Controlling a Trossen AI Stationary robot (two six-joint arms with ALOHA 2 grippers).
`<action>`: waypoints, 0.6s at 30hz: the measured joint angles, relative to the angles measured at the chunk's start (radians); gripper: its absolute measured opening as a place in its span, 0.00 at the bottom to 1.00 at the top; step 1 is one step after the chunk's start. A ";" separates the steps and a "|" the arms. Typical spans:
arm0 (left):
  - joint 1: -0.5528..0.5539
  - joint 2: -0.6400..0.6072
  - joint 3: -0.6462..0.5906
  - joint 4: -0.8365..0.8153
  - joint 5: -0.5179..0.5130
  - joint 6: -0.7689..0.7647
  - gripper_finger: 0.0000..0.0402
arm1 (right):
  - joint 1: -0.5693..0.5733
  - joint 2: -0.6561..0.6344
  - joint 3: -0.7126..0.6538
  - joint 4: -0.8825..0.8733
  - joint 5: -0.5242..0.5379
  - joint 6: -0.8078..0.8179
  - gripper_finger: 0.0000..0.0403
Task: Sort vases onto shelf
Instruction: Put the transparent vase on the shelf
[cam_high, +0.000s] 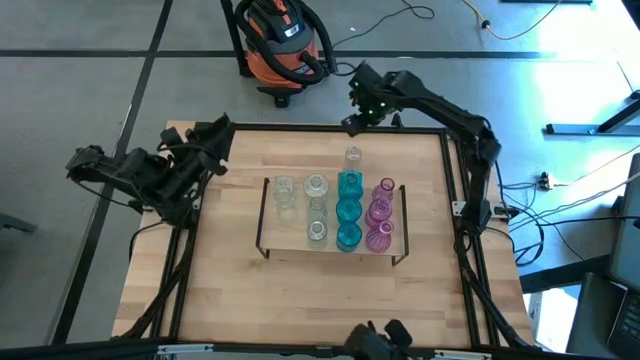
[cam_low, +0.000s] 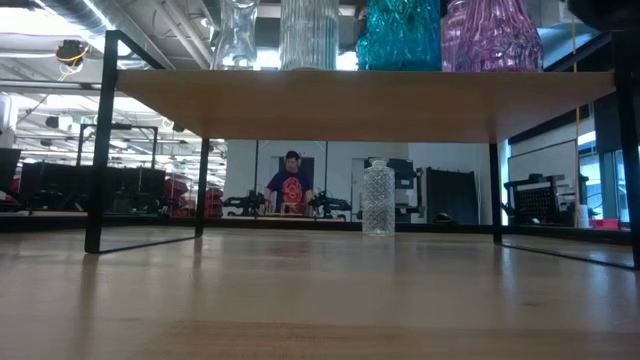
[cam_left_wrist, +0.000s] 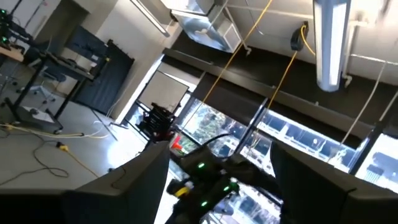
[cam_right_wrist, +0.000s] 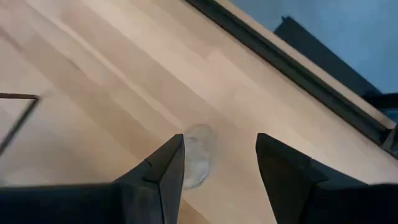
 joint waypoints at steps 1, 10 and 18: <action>0.007 0.000 0.000 0.000 0.005 -0.008 0.68 | 0.000 0.013 0.000 0.000 0.000 -0.001 0.44; 0.057 0.000 0.000 0.000 0.022 -0.057 0.68 | 0.033 0.080 0.000 -0.015 -0.001 -0.085 0.47; 0.068 0.000 0.000 0.000 0.028 -0.057 0.68 | 0.101 0.084 -0.012 -0.059 0.056 -0.079 0.67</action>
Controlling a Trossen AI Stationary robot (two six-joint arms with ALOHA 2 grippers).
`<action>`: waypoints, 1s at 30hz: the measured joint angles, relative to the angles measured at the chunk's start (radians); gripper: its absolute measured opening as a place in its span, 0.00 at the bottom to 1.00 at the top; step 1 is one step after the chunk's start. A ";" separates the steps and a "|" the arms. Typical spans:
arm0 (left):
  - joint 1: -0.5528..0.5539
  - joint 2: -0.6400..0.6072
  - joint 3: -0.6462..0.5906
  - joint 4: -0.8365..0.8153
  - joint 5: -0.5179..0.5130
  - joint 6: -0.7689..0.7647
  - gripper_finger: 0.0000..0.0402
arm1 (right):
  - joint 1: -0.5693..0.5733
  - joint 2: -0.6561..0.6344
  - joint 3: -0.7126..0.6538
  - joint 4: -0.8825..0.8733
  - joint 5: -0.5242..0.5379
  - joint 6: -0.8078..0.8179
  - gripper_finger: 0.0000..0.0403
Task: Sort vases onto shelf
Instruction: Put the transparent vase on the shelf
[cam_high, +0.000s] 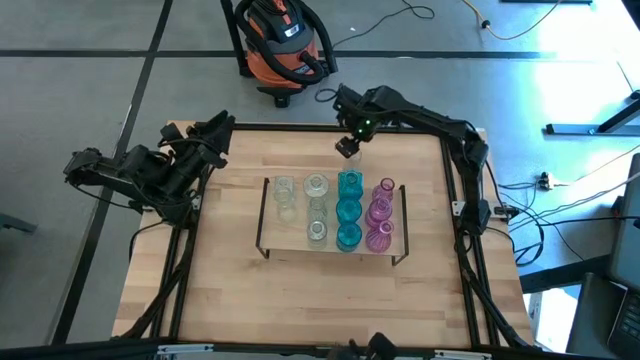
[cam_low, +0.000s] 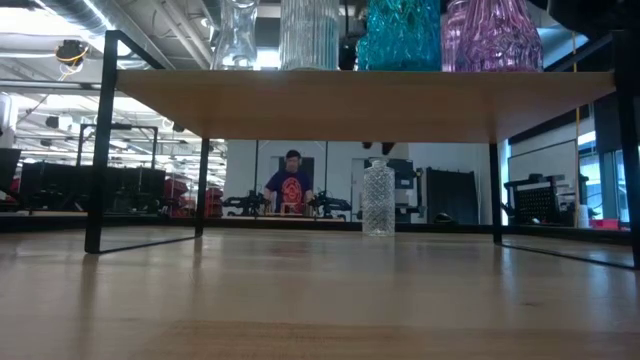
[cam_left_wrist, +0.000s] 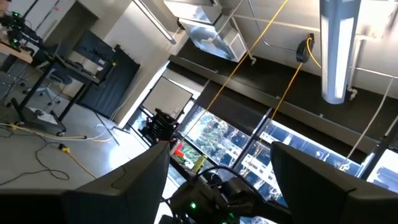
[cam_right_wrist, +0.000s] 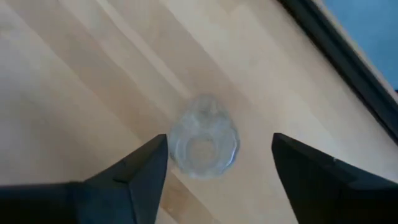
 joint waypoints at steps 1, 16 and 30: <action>0.000 0.000 0.000 0.000 0.000 0.000 0.68 | 0.009 0.003 0.000 -0.010 0.012 0.002 0.68; -0.001 0.000 0.000 0.000 0.029 -0.001 0.68 | 0.039 0.069 -0.001 -0.015 0.048 0.067 0.52; -0.013 0.000 0.000 -0.024 0.034 -0.025 0.68 | 0.039 0.083 0.002 -0.019 -0.019 0.028 0.23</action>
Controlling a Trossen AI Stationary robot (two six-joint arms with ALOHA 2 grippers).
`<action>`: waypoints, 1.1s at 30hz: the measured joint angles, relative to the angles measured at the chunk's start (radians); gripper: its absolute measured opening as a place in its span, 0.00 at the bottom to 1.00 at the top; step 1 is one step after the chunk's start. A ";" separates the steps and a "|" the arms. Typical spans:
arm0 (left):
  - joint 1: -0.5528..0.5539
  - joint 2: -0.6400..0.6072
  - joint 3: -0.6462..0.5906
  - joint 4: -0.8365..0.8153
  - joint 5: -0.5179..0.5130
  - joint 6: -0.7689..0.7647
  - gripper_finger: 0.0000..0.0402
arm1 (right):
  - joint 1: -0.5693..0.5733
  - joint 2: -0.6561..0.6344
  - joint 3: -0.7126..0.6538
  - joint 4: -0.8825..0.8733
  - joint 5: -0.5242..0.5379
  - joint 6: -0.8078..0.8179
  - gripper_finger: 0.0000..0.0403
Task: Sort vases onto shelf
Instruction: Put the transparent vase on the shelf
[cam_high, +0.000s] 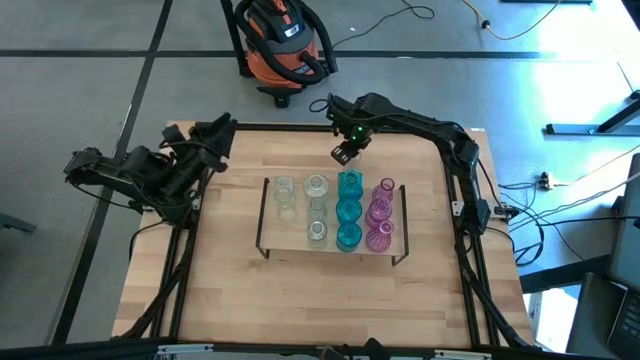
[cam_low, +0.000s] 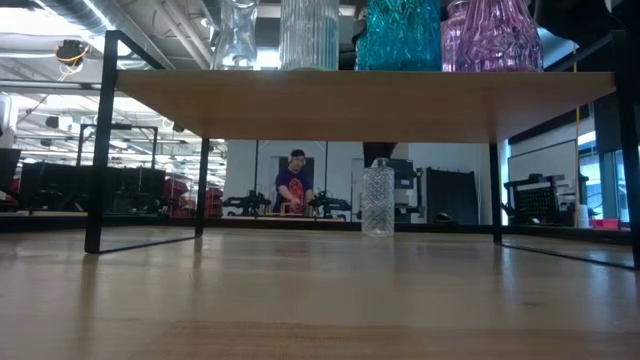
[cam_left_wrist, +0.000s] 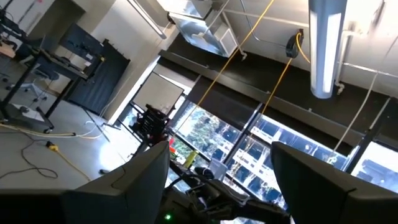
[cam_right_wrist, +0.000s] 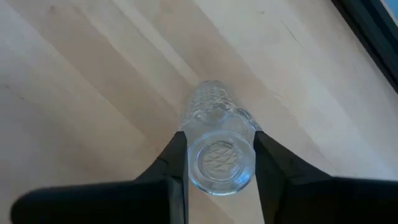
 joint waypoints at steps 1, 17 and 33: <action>0.000 0.000 0.000 -0.006 0.000 -0.002 0.68 | 0.000 0.000 0.000 -0.002 -0.001 -0.006 0.23; 0.000 0.000 -0.001 -0.029 0.000 -0.029 0.68 | 0.005 0.007 0.186 -0.168 0.016 -0.079 0.23; 0.000 0.000 0.000 -0.069 0.026 -0.059 0.68 | 0.100 -0.003 0.398 -0.275 0.047 -0.133 0.23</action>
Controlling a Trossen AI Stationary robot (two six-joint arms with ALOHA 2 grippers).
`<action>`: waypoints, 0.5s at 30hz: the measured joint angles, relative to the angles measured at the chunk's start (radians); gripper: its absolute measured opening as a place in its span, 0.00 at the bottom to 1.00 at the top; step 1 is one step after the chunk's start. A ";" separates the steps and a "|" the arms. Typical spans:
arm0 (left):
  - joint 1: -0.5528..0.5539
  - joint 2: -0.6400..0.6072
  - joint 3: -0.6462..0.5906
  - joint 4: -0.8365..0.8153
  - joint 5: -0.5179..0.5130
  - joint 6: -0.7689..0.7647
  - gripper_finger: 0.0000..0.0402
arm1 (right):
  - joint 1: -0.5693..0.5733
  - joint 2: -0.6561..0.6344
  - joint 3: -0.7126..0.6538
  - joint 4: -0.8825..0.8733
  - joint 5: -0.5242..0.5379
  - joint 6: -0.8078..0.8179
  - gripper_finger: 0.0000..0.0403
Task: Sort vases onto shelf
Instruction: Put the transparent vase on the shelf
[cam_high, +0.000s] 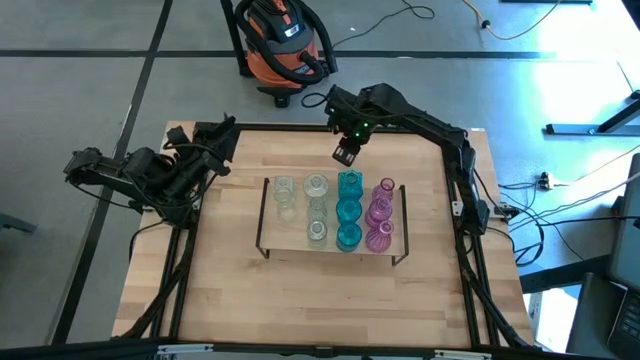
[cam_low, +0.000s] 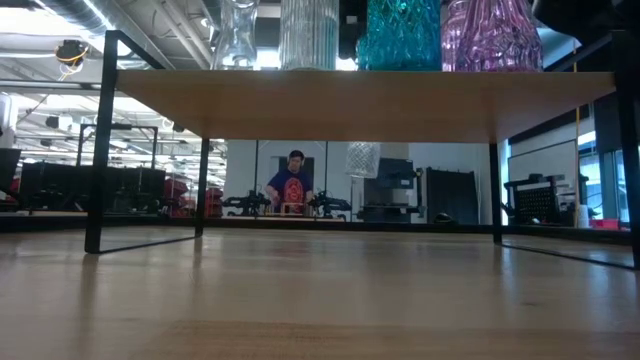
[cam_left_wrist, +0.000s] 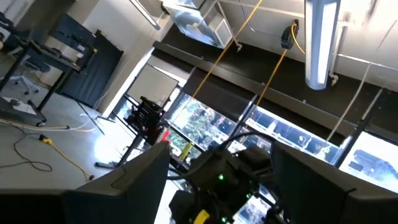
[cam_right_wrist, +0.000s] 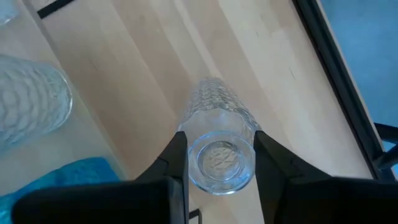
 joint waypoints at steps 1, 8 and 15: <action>0.000 0.000 0.000 -0.014 0.007 -0.012 0.68 | 0.000 -0.004 -0.002 -0.002 0.003 0.000 0.23; 0.005 0.000 0.028 -0.169 0.080 -0.017 0.68 | 0.000 -0.017 0.002 -0.003 0.007 0.000 0.23; 0.094 0.048 0.259 -0.667 0.222 0.049 0.68 | -0.001 -0.038 0.002 0.061 -0.023 0.001 0.23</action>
